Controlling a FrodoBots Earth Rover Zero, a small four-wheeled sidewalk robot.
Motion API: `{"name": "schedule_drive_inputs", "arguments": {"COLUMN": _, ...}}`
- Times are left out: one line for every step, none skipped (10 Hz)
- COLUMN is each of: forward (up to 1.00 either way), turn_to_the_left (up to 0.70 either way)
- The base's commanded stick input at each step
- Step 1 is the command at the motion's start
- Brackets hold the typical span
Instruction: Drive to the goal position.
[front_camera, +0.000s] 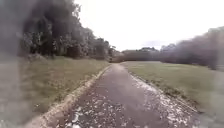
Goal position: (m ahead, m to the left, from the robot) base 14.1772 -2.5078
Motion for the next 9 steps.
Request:
{"name": "schedule_drive_inputs", "arguments": {"forward": 1.0, "turn_to_the_left": 0.0}}
{"name": "schedule_drive_inputs", "arguments": {"forward": 1.0, "turn_to_the_left": 0.0}}
{"name": "schedule_drive_inputs", "arguments": {"forward": 1.0, "turn_to_the_left": 0.0}}
{"name": "schedule_drive_inputs", "arguments": {"forward": 1.0, "turn_to_the_left": 0.0}}
{"name": "schedule_drive_inputs", "arguments": {"forward": 1.0, "turn_to_the_left": 0.0}}
{"name": "schedule_drive_inputs", "arguments": {"forward": 1.0, "turn_to_the_left": 0.0}}
{"name": "schedule_drive_inputs", "arguments": {"forward": 1.0, "turn_to_the_left": -0.18}}
{"name": "schedule_drive_inputs", "arguments": {"forward": 1.0, "turn_to_the_left": -0.28}}
{"name": "schedule_drive_inputs", "arguments": {"forward": 1.0, "turn_to_the_left": -0.26}}
